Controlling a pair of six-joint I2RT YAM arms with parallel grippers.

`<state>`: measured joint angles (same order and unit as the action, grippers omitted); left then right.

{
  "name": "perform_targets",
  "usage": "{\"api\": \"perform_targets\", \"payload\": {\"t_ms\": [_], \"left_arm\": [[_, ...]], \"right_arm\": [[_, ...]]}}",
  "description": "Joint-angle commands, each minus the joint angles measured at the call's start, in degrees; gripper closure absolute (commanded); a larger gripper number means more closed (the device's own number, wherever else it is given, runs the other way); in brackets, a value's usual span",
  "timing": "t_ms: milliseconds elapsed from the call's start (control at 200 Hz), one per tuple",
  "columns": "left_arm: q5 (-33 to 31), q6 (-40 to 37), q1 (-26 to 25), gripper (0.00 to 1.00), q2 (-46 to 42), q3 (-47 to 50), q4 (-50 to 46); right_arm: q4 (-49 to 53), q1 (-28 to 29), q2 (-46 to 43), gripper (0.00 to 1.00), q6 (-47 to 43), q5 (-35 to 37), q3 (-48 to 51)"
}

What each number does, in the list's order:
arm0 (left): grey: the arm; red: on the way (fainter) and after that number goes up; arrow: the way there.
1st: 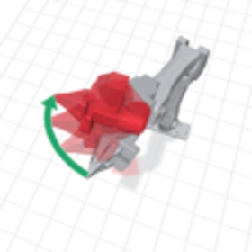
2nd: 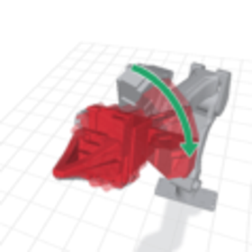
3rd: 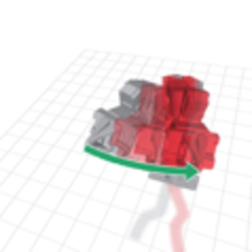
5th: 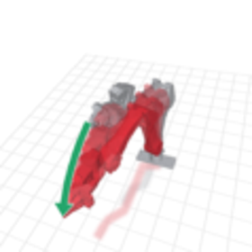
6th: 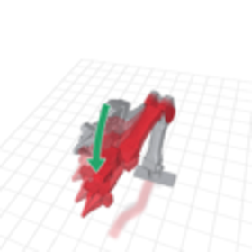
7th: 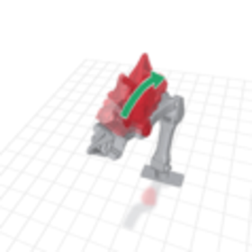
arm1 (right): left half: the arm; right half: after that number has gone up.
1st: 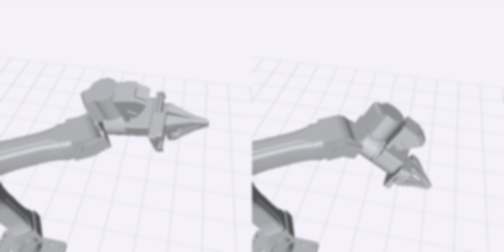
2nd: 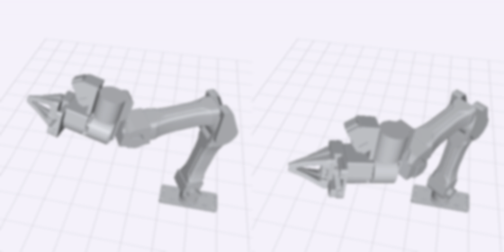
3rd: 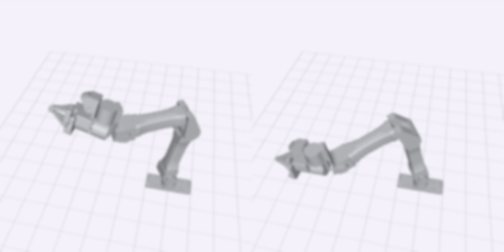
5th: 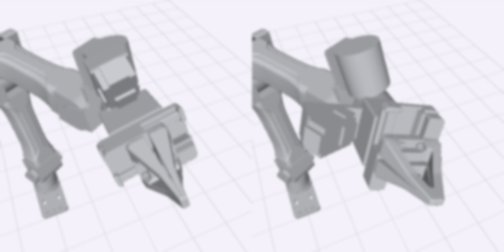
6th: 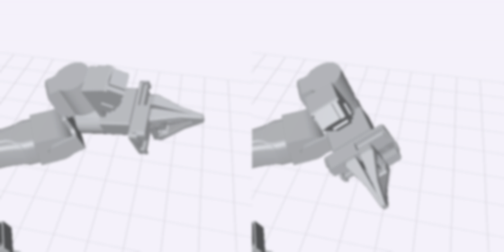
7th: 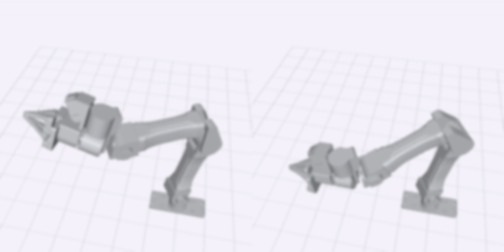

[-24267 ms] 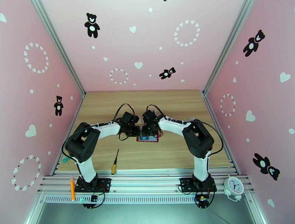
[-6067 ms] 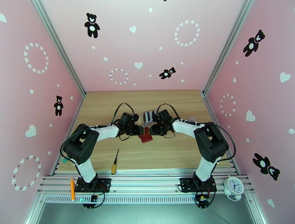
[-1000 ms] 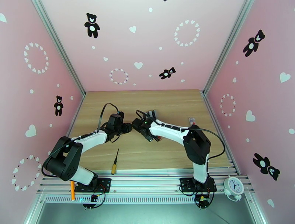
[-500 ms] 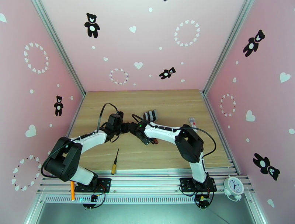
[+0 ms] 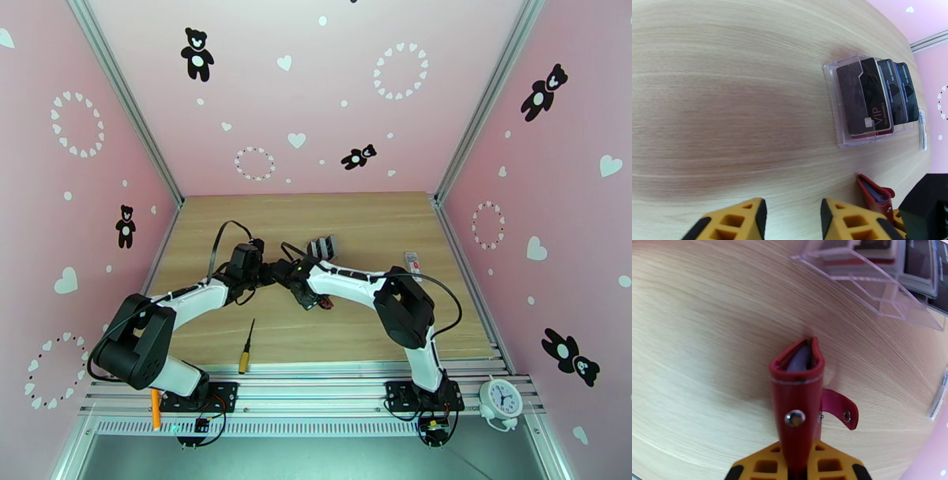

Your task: Put the credit cards into the card holder

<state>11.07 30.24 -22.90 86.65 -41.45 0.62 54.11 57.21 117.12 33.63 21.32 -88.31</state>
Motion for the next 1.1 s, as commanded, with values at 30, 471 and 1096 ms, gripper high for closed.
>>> {"api": "perform_targets", "payload": {"t_ms": [30, 471, 1096], "left_arm": [[-0.7, 0.1, 0.5, 0.57, -0.9, 0.2, -0.6], [-0.5, 0.0, 0.5, 0.57, -0.5, -0.1, -1.1], [-1.1, 0.1, 0.6, 0.57, -0.8, 0.0, -1.3]], "right_arm": [[-5.0, 1.0, 4.2, 0.86, 1.4, -9.7, 0.0], [-7.7, 1.9, 5.6, 0.73, 2.2, -14.7, -0.3], [-11.7, 1.8, 8.3, 0.65, 2.8, -21.4, -0.2]]}}
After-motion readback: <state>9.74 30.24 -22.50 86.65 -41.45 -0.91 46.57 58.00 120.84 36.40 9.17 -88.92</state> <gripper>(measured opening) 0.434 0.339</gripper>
